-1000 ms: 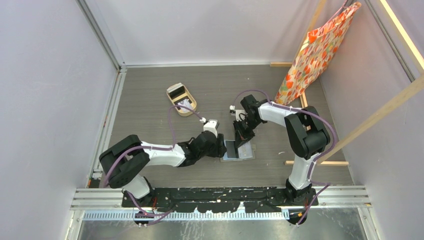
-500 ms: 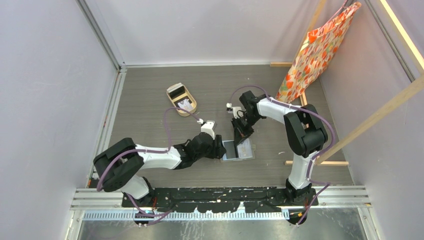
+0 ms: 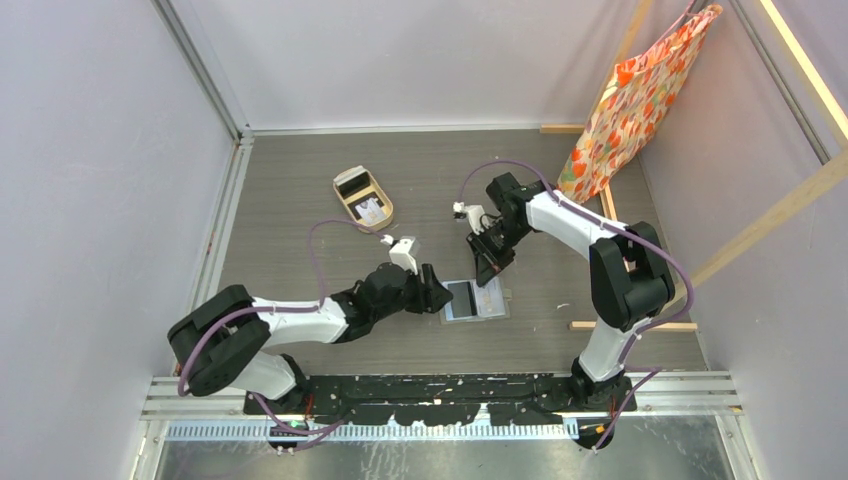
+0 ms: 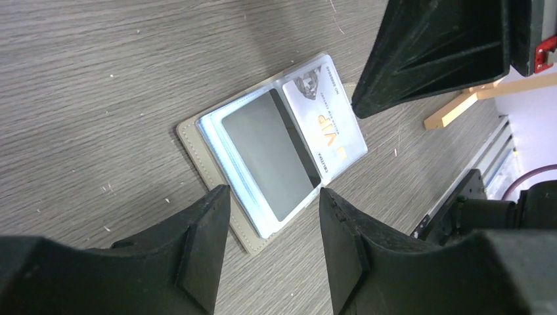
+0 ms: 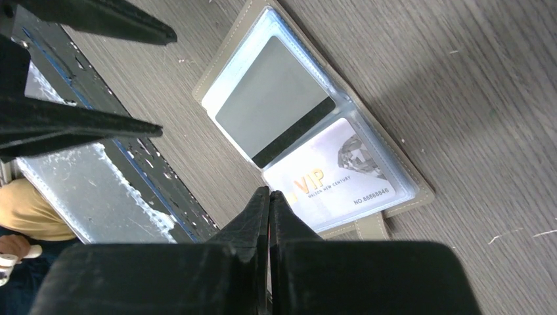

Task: Put the credit cards into the card holder
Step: Insert the credit card into the card holder, then turn over the card slot in the card holder.

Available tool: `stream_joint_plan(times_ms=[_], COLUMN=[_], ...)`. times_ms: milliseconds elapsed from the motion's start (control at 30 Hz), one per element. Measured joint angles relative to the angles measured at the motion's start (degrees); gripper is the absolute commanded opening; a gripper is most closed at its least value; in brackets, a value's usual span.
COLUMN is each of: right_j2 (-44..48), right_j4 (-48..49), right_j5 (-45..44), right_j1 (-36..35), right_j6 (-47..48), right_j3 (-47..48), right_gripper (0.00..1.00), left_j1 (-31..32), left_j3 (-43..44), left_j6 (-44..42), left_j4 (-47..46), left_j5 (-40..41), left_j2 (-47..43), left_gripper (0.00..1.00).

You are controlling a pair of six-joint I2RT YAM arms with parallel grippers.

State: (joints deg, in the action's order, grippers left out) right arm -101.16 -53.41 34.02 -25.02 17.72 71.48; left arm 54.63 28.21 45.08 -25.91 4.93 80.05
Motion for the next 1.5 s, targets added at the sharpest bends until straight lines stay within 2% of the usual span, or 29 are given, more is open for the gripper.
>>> stream_joint_plan(times_ms=[300,400,533,567,633,700,733,867,1000,1100,1200,1300,1400,1500], right_j2=[0.3,2.3,12.0,15.0,20.4,24.5,25.5,23.3,19.0,18.9,18.0,15.9,14.6,14.4], right_j4=[-2.6,-3.2,-3.6,-3.7,-3.5,-3.1,-3.1,-5.3,-4.8,-3.0,-0.4,3.1,7.4,9.8], right_j5=[-2.4,-4.5,-5.9,-5.7,-4.6,-2.8,-1.7,0.1,-0.6,-1.0,-1.4,-2.2,-3.7,-4.9], right_j1=[0.1,0.3,1.4,1.9,3.1,4.6,5.4,7.7,8.4,8.4,8.4,8.0,7.0,5.5], right_j6=[4.7,8.8,14.4,15.6,17.9,21.6,24.4,36.9,41.3,42.6,43.4,43.4,43.5,43.5], right_j3=[0.0,-0.9,-5.5,-6.3,-7.4,-8.5,-9.2,-13.7,-16.5,-17.9,-18.8,-19.2,-20.6,-21.7], right_gripper=[0.09,0.2,0.36,0.41,0.59,0.67,0.68,0.68,0.69,0.69,0.69,0.68,0.67,0.65], left_j1=[-2.3,-2.3,-2.5,-2.5,-2.6,-2.6,-2.6,-2.7,-3.3,-3.6,-3.6,-3.6,-3.7,-3.7], left_j3=[-2.3,-2.6,-6.1,-6.6,-6.4,-5.2,-4.8,-4.3,-6.6,-8.9,-11.7,-12.6,-12.6,-12.5], left_j6=[4.6,5.3,4.1,3.4,0.9,-2.4,-3.8,-8.2,-9.8,-9.5,-8.1,-6.6,-5.0,-3.9], left_j4=[-4.3,-4.8,-4.7,-3.2,0.4,4.8,6.1,11.3,13.4,12.0,7.4,3.0,-1.2,-3.2], left_j5=[-4.5,-5.7,-5.2,-4.8,-3.9,-3.0,-2.7,1.1,3.4,3.2,2.3,1.5,0.4,-0.9], left_j2=[1.9,1.9,-2.7,-4.9,-10.3,-16.6,-18.9,-29.6,-37.2,-39.5,-37.9,-32.0,-24.8,-19.9], left_gripper=[0.53,0.52,0.54,0.56,0.68,0.93,0.99,1.0,1.0,1.0,0.99,0.97,0.9,0.9])
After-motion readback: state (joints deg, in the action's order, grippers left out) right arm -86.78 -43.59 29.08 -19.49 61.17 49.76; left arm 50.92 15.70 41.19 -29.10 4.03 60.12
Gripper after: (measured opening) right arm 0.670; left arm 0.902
